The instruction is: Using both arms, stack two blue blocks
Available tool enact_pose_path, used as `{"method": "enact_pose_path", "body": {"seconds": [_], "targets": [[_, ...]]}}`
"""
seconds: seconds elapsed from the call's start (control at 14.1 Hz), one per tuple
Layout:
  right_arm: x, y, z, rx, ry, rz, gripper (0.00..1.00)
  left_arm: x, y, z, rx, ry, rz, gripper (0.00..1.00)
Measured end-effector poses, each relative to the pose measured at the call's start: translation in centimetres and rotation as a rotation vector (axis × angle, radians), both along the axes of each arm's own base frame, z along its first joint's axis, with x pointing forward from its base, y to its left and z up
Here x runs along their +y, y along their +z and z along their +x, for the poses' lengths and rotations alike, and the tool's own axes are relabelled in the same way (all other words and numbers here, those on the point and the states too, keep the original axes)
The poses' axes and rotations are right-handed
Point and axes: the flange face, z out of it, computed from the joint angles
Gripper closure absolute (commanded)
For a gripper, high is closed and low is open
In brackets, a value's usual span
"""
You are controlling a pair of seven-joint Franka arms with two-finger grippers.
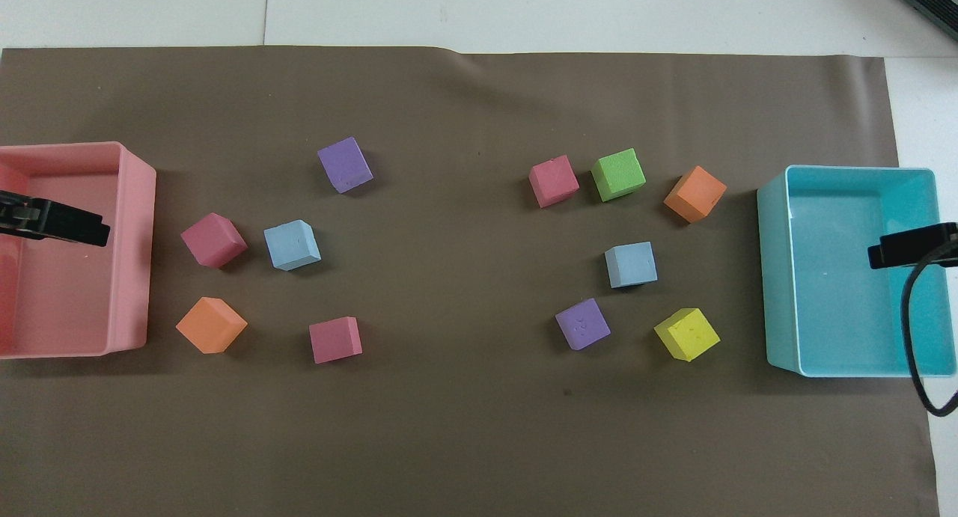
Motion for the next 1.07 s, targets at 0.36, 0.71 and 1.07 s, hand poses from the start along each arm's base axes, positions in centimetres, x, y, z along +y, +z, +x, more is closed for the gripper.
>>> {"method": "enact_pose_path", "body": {"seconds": [0.36, 0.71, 1.07], "targets": [[0.0, 0.0, 0.0, 0.0, 0.0, 0.0, 0.0, 0.0, 0.0, 0.0, 0.0, 0.0, 0.0, 0.0], [0.0, 0.0, 0.0, 0.0, 0.0, 0.0, 0.0, 0.0, 0.0, 0.0, 0.0, 0.0, 0.0, 0.0], [0.0, 0.0, 0.0, 0.0, 0.0, 0.0, 0.0, 0.0, 0.0, 0.0, 0.0, 0.0, 0.0, 0.0]]}}
